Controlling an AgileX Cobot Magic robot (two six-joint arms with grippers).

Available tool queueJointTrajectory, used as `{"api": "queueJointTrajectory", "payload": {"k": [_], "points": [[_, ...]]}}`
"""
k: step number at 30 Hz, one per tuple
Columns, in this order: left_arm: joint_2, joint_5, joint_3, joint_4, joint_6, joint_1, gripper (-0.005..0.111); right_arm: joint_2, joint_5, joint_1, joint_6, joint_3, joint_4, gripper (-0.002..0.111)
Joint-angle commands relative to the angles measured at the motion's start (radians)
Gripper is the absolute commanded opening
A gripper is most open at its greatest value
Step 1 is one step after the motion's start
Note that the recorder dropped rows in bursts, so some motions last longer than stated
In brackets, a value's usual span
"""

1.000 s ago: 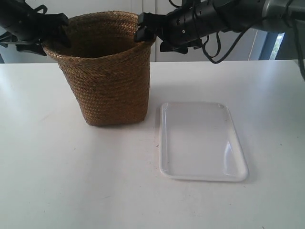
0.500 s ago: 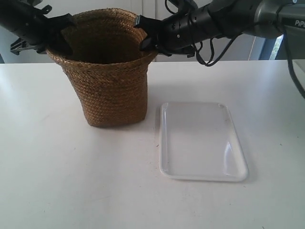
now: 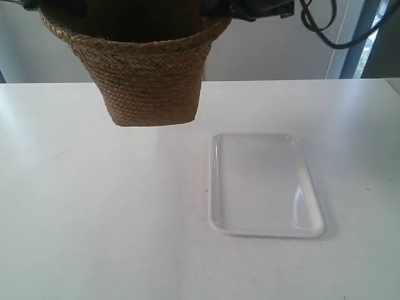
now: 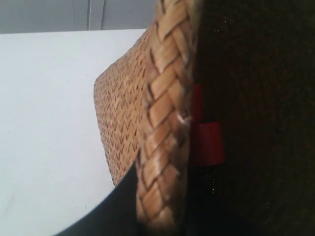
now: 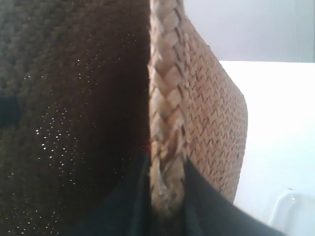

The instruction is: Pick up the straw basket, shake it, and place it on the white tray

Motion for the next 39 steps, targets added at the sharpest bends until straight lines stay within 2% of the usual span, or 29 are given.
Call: {"api": "queueJointTrajectory", "payload": {"k": [1,9,16,20,26,33,39], "points": [[-0.110,-0.052,0.123,0.053,0.052,-0.049,0.000,-0.143,-0.037,-0.008,-0.031,0.125,-0.082,0.000],[-0.334,-0.322,0.489,0.028,0.052,-0.067,0.000,-0.396,-0.154,-0.008,-0.035,0.388,-0.075,0.000],[-0.529,-0.408,0.700,0.006,0.060,-0.067,0.000,-0.567,-0.247,-0.006,-0.040,0.622,-0.073,0.000],[-0.625,-0.417,0.778,-0.088,0.129,-0.067,0.000,-0.649,-0.296,0.033,-0.040,0.740,-0.065,0.000],[-0.723,-0.421,0.873,-0.314,0.355,-0.067,0.000,-0.718,-0.391,0.151,-0.040,0.882,-0.054,0.000],[-0.790,-0.422,0.972,-0.472,0.499,-0.067,0.000,-0.749,-0.433,0.244,-0.031,0.948,-0.047,0.000],[-0.874,-0.424,1.028,-0.631,0.749,-0.067,0.000,-0.749,-0.450,0.309,-0.031,0.978,-0.021,0.000]]}}
